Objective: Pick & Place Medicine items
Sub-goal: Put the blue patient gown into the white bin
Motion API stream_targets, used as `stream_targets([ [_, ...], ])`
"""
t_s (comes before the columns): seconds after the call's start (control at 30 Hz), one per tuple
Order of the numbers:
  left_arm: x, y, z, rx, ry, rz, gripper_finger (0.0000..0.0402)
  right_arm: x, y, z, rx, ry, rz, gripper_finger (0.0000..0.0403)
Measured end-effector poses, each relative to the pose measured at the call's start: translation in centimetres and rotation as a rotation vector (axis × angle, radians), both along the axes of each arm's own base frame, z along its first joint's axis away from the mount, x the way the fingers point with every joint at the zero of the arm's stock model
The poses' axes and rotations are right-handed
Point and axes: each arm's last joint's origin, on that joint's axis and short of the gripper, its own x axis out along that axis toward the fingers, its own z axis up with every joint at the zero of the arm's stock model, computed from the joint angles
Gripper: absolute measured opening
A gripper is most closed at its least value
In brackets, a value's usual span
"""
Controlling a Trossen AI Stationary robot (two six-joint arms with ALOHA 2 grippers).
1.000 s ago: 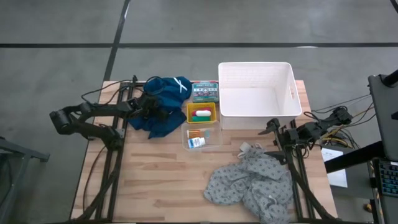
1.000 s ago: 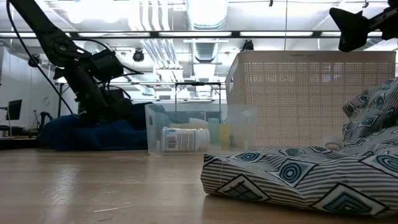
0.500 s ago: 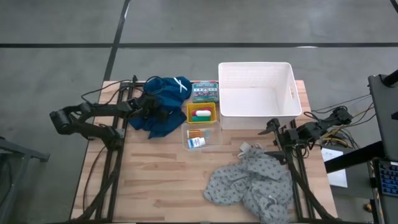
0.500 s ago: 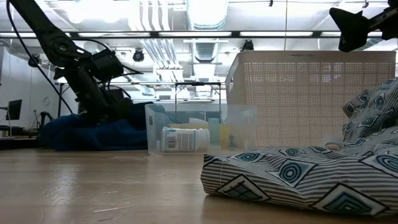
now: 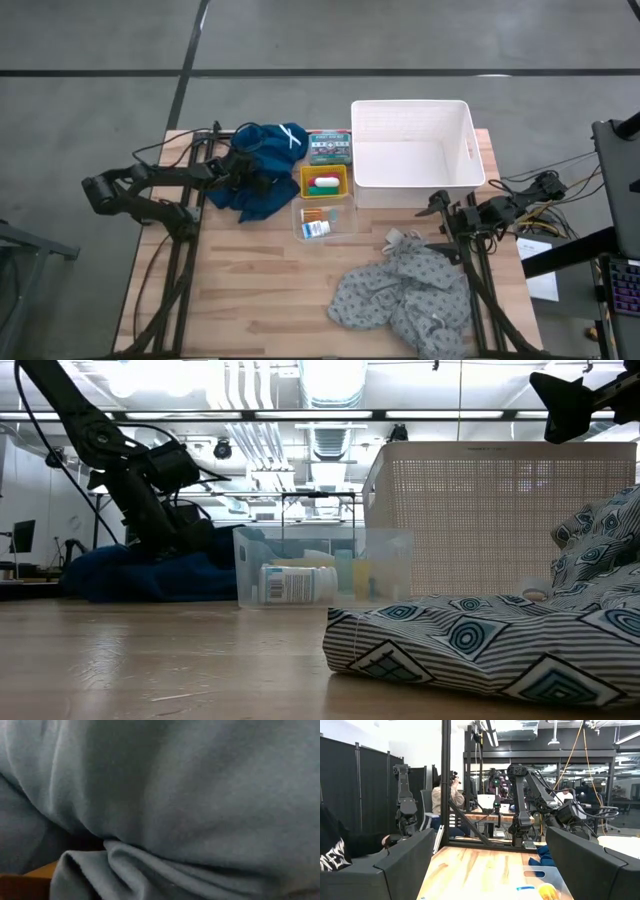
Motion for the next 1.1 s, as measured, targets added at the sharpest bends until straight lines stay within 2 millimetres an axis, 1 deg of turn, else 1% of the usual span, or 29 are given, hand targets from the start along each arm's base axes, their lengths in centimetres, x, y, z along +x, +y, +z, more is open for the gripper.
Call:
stream_targets([
  [0.23,-0.02,0.03,0.0,0.011,0.007,0.011,0.0397,0.0,0.0,0.0,0.0,0.0,0.0,0.038],
  [0.5,-0.01,0.14,0.05,0.014,-0.013,0.072,0.0397,0.0,0.0,0.0,0.0,0.0,0.0,0.038],
  [0.73,-0.02,0.14,0.05,0.015,-0.013,0.076,0.0391,0.0,0.0,0.0,0.0,0.0,0.0,0.038],
  [0.9,-0.03,0.16,0.05,0.018,-0.011,0.078,0.0354,0.0,0.0,0.0,0.0,0.0,0.0,0.038],
  [1.0,-0.04,0.16,0.05,0.019,-0.01,0.079,0.0316,0.0,0.0,0.0,0.0,0.0,0.0,0.038],
  [1.1,-0.04,0.16,0.05,0.018,-0.011,0.079,0.027,0.0,0.0,0.0,0.0,0.0,0.0,0.038],
])
